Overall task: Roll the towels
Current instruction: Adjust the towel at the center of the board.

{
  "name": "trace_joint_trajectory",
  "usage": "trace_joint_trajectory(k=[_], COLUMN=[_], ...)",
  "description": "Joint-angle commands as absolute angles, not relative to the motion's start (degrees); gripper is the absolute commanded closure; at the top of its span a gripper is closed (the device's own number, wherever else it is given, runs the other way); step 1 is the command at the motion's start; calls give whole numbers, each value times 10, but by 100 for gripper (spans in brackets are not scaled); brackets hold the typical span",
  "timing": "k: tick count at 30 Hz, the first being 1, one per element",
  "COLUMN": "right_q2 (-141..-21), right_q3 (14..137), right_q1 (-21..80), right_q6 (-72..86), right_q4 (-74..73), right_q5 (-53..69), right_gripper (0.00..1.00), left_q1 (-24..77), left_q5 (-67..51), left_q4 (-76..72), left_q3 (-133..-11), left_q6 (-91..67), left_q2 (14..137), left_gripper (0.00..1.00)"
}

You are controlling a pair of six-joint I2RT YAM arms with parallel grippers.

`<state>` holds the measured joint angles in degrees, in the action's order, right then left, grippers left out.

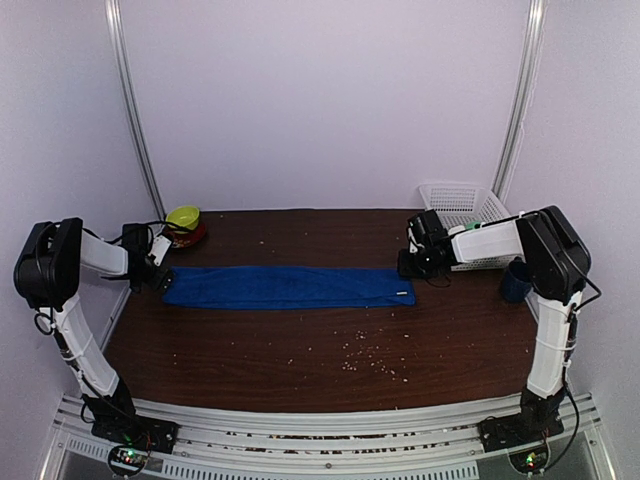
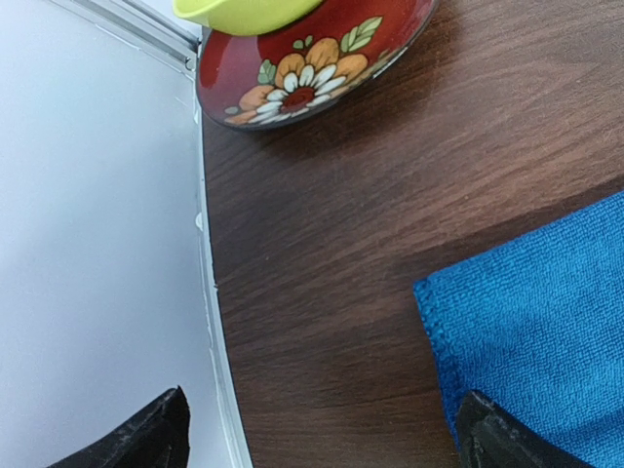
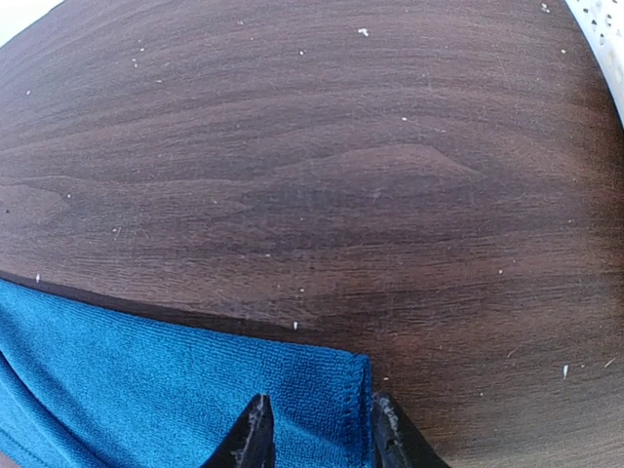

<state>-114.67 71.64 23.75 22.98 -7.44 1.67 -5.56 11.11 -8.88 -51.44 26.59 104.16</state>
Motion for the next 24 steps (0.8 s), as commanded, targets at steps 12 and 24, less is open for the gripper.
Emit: trace_joint_trajectory(k=[12, 24], right_q2=[-1154, -1147], right_q3=[700, 727], right_q1=[240, 240], right_q6=[239, 222], right_q4=[-62, -90], right_q5=[31, -15], right_gripper=[79, 100], left_q1=[-57, -57], left_q5=[112, 113], left_q4=[-65, -59], left_q3=[-510, -515], left_q6=[262, 262], left_q2=[1057, 1061], left_gripper=[2, 2])
